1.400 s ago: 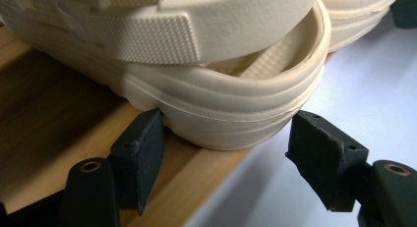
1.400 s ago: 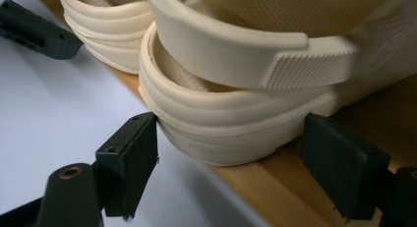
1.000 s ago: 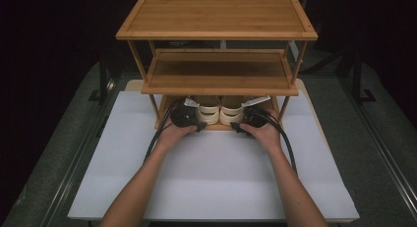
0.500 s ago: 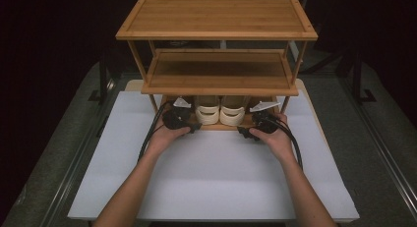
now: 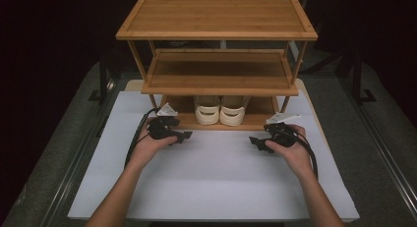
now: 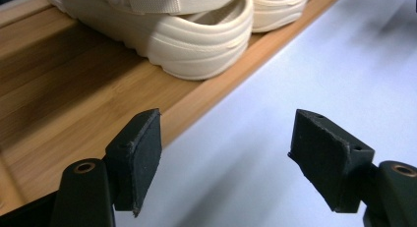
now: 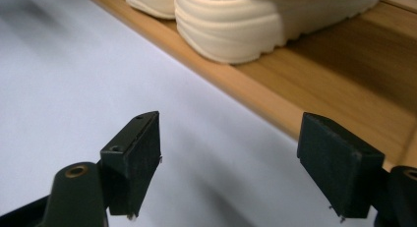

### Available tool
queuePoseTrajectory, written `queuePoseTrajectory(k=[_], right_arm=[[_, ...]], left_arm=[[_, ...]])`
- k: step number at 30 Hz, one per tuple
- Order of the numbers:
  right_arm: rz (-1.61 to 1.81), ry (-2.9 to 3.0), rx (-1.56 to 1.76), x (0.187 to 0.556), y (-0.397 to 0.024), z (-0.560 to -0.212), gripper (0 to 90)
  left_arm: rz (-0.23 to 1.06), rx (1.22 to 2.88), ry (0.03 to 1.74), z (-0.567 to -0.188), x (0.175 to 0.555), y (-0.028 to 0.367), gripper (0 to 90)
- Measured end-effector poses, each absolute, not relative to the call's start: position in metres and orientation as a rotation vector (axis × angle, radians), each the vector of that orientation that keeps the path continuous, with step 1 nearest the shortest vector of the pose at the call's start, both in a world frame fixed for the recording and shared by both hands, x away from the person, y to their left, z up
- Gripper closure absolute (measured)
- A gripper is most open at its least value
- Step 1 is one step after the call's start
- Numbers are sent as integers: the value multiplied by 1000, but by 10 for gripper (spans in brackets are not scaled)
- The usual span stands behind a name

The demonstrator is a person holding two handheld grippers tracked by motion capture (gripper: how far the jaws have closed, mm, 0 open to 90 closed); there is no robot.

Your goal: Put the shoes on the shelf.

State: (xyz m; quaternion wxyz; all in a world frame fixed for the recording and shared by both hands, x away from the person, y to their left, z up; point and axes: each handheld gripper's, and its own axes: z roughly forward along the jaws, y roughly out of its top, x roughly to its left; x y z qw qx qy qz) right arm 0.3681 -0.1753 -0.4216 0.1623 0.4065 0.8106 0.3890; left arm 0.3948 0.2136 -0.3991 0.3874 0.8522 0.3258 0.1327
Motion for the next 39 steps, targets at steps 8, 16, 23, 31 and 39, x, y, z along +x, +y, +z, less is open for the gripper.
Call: queuePoseTrajectory(k=[8, 16, 23, 31, 39], right_arm=[[1102, 2305, 1162, 333, -199, -425, 240], [1088, 2298, 1186, 307, -218, -431, 239], [1062, 2291, 1215, 288, -234, -438, 240], [1001, 2290, 1258, 266, -255, -448, 239], [982, 2269, 1302, 249, -275, -454, 239]], left_arm=[[358, 2169, 814, -396, 362, 240, 268], [360, 2171, 838, -404, 333, 264, 266], [381, 2180, 883, -414, 308, 287, 264], [400, 2183, 952, -427, 283, 315, 255], [405, 2168, 1001, -437, 263, 339, 252]])
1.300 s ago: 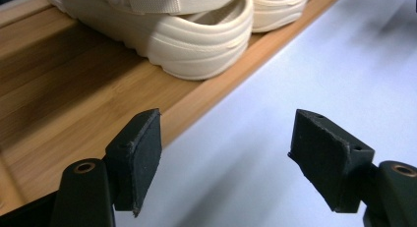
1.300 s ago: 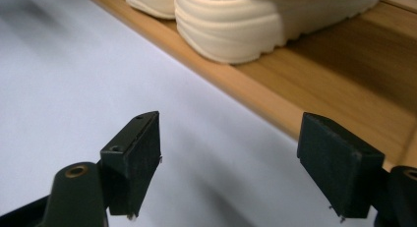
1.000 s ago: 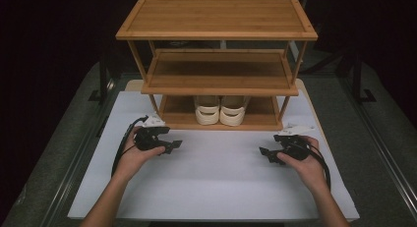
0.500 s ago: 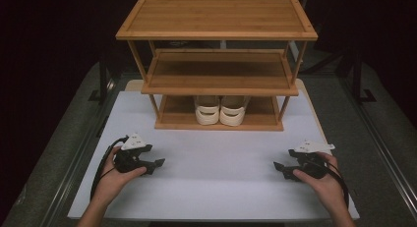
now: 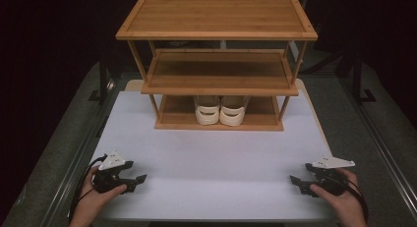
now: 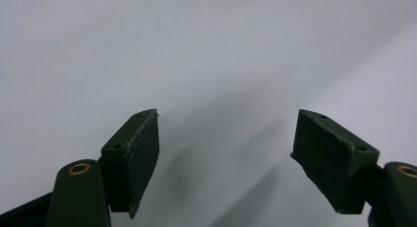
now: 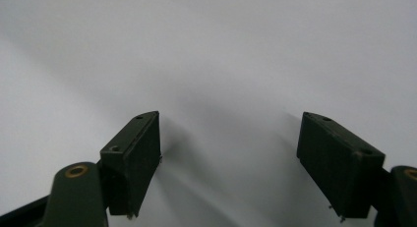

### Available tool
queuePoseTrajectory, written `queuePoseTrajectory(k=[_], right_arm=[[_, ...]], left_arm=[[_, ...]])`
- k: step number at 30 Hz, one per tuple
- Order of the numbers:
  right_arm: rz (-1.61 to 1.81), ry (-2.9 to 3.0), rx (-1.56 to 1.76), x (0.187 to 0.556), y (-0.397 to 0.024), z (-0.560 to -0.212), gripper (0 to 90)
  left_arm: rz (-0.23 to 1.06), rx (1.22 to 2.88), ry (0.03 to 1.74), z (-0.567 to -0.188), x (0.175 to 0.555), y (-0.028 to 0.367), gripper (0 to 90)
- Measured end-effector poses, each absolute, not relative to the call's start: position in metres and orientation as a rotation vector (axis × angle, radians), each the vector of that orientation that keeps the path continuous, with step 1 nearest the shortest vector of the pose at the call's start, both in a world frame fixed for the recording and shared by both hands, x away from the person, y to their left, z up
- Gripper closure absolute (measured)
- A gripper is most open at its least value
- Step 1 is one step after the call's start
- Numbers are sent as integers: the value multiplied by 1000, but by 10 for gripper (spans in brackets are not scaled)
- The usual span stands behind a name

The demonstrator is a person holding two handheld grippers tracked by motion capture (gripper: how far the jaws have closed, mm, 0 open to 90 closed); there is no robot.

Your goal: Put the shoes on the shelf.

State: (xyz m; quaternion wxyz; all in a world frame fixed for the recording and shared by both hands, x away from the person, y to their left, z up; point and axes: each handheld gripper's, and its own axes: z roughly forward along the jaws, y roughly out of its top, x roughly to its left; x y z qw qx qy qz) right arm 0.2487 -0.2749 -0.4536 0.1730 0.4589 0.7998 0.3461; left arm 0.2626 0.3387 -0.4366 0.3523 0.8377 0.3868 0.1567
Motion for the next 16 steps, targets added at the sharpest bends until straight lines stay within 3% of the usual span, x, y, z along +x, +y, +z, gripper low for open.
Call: queuePoseTrajectory(k=[16], right_arm=[[975, 2250, 1280, 245, -276, -456, 223]], left_arm=[[463, 2158, 1009, -448, 254, 345, 193]])
